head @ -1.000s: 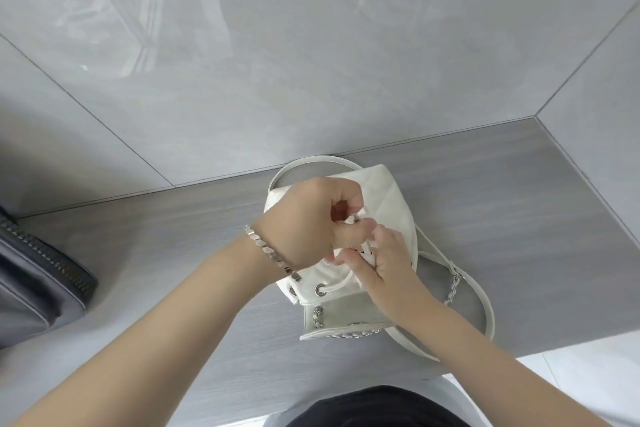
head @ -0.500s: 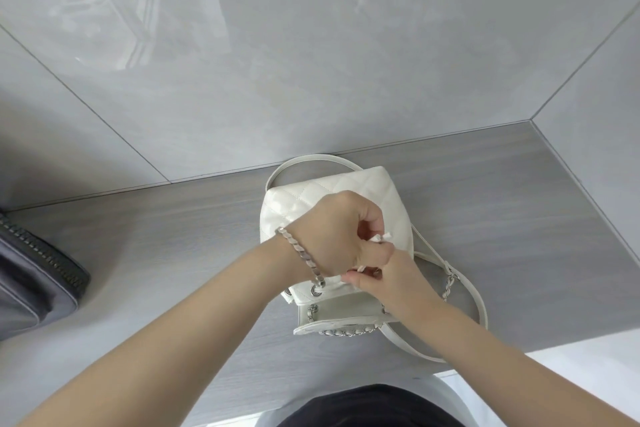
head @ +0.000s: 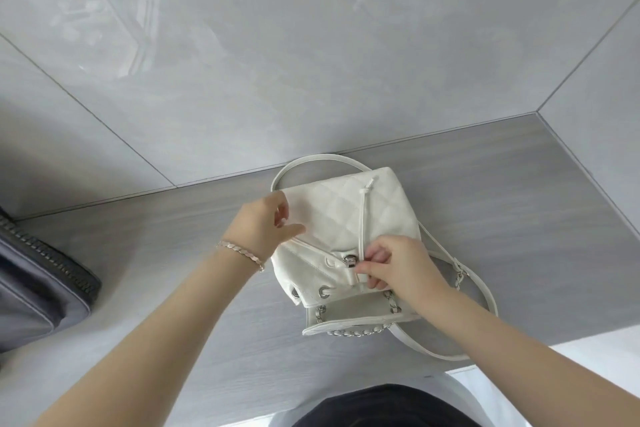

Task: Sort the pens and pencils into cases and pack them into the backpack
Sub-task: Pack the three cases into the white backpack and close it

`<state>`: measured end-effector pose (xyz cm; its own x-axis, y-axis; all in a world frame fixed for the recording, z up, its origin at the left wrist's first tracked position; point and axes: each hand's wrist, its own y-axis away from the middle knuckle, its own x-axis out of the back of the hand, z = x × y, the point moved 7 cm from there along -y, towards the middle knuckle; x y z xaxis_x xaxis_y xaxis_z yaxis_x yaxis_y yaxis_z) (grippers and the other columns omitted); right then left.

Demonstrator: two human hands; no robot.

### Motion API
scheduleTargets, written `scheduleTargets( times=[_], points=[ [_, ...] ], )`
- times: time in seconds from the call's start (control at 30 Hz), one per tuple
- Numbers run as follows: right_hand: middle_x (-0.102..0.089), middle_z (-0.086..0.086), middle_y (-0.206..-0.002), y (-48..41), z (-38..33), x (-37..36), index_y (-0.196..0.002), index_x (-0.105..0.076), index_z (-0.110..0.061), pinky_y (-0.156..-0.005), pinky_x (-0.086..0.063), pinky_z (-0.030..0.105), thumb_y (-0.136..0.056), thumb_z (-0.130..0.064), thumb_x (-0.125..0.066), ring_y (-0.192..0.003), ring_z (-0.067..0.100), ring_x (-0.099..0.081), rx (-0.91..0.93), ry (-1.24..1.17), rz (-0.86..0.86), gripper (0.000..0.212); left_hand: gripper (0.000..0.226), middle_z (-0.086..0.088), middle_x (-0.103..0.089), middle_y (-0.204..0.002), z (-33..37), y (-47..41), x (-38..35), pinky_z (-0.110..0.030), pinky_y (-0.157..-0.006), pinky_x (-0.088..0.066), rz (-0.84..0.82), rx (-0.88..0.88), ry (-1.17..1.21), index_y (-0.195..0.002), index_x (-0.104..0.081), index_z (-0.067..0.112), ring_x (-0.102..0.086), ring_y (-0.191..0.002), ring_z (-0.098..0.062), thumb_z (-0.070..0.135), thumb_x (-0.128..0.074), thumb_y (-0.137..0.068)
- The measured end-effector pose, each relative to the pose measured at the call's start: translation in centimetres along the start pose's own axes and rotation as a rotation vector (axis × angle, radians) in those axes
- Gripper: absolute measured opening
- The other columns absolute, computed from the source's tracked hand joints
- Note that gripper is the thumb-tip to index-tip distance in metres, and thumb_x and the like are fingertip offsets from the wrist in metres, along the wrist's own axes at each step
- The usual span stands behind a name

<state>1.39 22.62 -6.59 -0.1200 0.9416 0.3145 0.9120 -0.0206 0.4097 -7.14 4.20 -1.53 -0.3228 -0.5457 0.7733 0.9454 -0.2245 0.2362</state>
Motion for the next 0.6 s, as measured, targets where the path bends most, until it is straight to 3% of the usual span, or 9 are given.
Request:
scheduleTargets(
  times=[0.07, 0.1, 0.17, 0.2, 0.27, 0.33, 0.4, 0.5, 0.6],
  points=[
    [-0.056, -0.002, -0.05, -0.3, 0.0, -0.2, -0.068, -0.051, -0.014, -0.05, -0.05, 0.028, -0.073, -0.004, -0.075, -0.041, 0.011, -0.057, -0.009, 0.039, 0.021, 0.027, 0.023, -0.002, -0.051, -0.072, -0.1, 0.1, -0.7, -0.024, -0.057, -0.039, 0.126, 0.004, -0.207, -0.084, -0.056, 0.013, -0.055, -0.071, -0.028, 0.027, -0.072, -0.075],
    [-0.054, -0.002, -0.052, -0.4, 0.0, -0.3, -0.066, -0.047, -0.016, -0.052, -0.05, 0.031, -0.074, -0.007, -0.075, -0.042, 0.014, -0.057, 0.005, 0.084, 0.033, 0.03, 0.033, -0.006, -0.056, -0.081, 0.6, 0.2, -0.9, -0.03, -0.058, -0.042, 0.229, -0.046, -0.411, -0.09, -0.06, 0.012, -0.057, -0.075, -0.031, 0.029, -0.078, -0.068],
    [-0.05, -0.004, -0.052, -0.2, -0.1, -0.4, -0.063, -0.043, -0.019, -0.055, -0.05, 0.036, -0.076, -0.015, -0.074, -0.045, 0.017, -0.059, 0.018, 0.205, 0.044, 0.034, 0.041, -0.009, -0.063, -0.087, 3.1, 1.1, -1.4, -0.033, -0.057, -0.049, 0.385, -0.219, -0.606, -0.085, -0.067, 0.014, -0.053, -0.077, -0.028, 0.025, -0.084, -0.049],
    [-0.05, -0.003, -0.052, -0.2, -0.1, -0.3, -0.062, -0.042, -0.019, -0.056, -0.051, 0.038, -0.076, -0.017, -0.074, -0.046, 0.017, -0.06, 0.015, 0.226, 0.044, 0.035, 0.034, -0.008, -0.065, -0.085, 4.2, 1.5, -2.1, -0.033, -0.057, -0.051, 0.393, -0.331, -0.585, -0.081, -0.068, 0.014, -0.049, -0.078, -0.026, 0.022, -0.081, -0.051],
    [-0.054, 0.0, -0.054, -0.2, -0.3, -0.1, -0.062, -0.045, -0.017, -0.058, -0.053, 0.037, -0.075, -0.015, -0.075, -0.045, 0.011, -0.06, -0.001, 0.162, 0.038, 0.033, 0.019, -0.008, -0.064, -0.084, 5.2, 1.9, -4.4, -0.033, -0.061, -0.054, 0.151, -0.455, -0.27, -0.085, -0.068, 0.007, -0.05, -0.072, -0.021, 0.017, -0.072, -0.07],
    [-0.058, 0.0, -0.059, 0.5, -1.1, 0.4, -0.064, -0.053, -0.015, -0.059, -0.051, 0.023, -0.076, -0.017, -0.074, -0.046, 0.0, -0.055, 0.039, 0.086, 0.012, 0.024, 0.017, -0.002, -0.058, -0.084, 4.6, 2.1, -6.5, -0.028, -0.072, -0.049, -0.172, -0.335, -0.001, -0.093, -0.067, 0.005, -0.05, -0.065, -0.011, 0.019, -0.065, -0.083],
    [-0.06, -0.009, -0.07, 2.1, -2.0, 0.6, -0.072, -0.062, -0.019, -0.061, -0.042, 0.011, -0.072, -0.029, -0.076, -0.059, -0.003, -0.053, 0.11, 0.134, -0.106, 0.017, 0.016, 0.008, -0.055, -0.076, 3.5, 1.7, -7.1, -0.014, -0.071, -0.044, -0.251, -0.239, 0.124, -0.092, -0.069, 0.008, -0.049, -0.062, 0.002, 0.02, -0.066, -0.083],
    [-0.059, -0.017, -0.093, 4.3, -0.4, -0.7, -0.095, -0.065, -0.029, -0.079, -0.041, 0.015, -0.067, -0.05, -0.072, -0.089, -0.003, -0.053, 0.198, 0.563, -0.304, 0.036, 0.017, 0.018, -0.057, -0.071, 2.5, 1.1, -7.2, -0.006, -0.068, -0.043, -0.351, -0.13, 0.182, -0.096, -0.07, 0.014, -0.053, -0.064, 0.003, 0.024, -0.065, -0.084],
    [-0.062, -0.01, -0.083, 4.6, -0.3, -0.4, -0.087, -0.069, -0.02, -0.072, -0.042, 0.022, -0.073, -0.06, -0.046, -0.081, 0.005, -0.054, 0.308, 0.64, -0.111, 0.048, 0.02, 0.016, -0.059, -0.076, 2.4, 1.1, -7.5, -0.021, -0.084, -0.049, -0.45, -0.079, 0.168, -0.099, -0.068, 0.016, -0.06, -0.077, -0.011, 0.029, -0.061, -0.087]
  ],
)
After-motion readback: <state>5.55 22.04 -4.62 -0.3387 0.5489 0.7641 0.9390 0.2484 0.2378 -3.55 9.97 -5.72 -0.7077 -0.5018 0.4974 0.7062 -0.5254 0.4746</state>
